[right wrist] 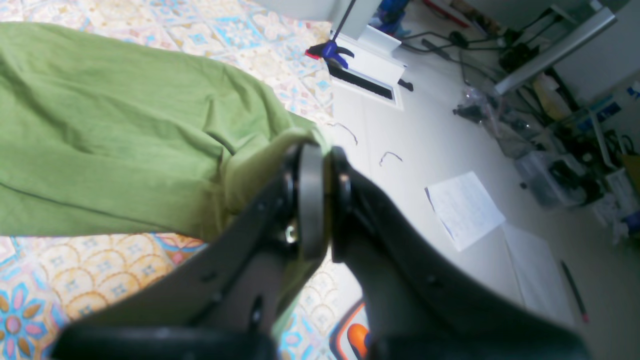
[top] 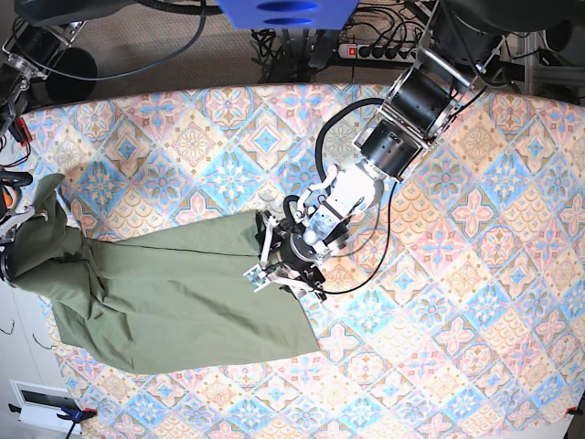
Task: Layout the t-shirt on the table in an organized manner, then fold the t-shirt properly
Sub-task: 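Move the left gripper over the shirt's bunched edge and grasp it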
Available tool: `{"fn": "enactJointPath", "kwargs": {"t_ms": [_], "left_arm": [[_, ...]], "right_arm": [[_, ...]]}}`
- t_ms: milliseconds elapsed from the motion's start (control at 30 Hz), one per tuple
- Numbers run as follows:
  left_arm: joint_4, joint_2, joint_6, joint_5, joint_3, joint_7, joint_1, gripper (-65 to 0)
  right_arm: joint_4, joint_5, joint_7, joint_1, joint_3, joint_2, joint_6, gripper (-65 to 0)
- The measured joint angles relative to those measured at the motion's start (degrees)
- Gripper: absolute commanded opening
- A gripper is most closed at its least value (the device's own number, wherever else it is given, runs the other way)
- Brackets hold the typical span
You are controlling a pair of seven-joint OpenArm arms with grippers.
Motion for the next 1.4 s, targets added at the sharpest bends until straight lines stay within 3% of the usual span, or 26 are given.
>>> {"fn": "enactJointPath", "kwargs": {"t_ms": [300, 500, 667, 967, 1033, 1167, 1267, 1400], "left_arm": [[-1.7, 3.0, 0.1, -0.2, 0.1, -1.5, -1.4, -27.5], [-4.8, 3.8, 0.0, -0.2, 0.2, -1.5, -1.7, -27.5], [-9.1, 3.8, -0.1, -0.2, 1.8, -5.7, -2.3, -27.5], [-9.3, 4.6, 0.2, 0.1, 2.8, -5.7, -2.5, -28.0], [-11.0, 4.7, 0.2, 0.0, 2.8, -7.1, -3.0, -32.4], [-17.9, 6.3, -0.3, -0.7, 2.9, -8.3, -6.7, -49.4], [-20.6, 6.3, 0.0, -0.4, 2.9, -12.0, -7.1, -52.0], [-21.0, 6.6, 0.0, -0.2, 2.9, -11.8, -7.3, -54.4]], "right_arm": [[0.0, -0.2, 0.0, 0.1, -0.1, -1.0, 0.0, -64.8], [0.0, -0.1, 0.0, 0.1, -0.1, -1.0, 0.1, -64.8], [0.1, -0.1, 0.0, 0.1, -0.1, -1.0, 0.0, -64.8], [0.1, -0.1, 0.0, 0.2, 0.0, -1.0, 0.0, -64.8], [0.1, -0.2, 0.0, 0.1, 0.0, -1.0, 0.0, -64.8], [0.1, -0.1, 0.0, 0.1, 0.0, -1.1, 0.0, -64.8], [0.1, -0.2, 0.0, 0.1, 0.0, -1.0, 0.0, -64.8], [0.1, -0.2, 0.0, 0.1, 0.0, -1.1, 0.0, -64.8]]}}
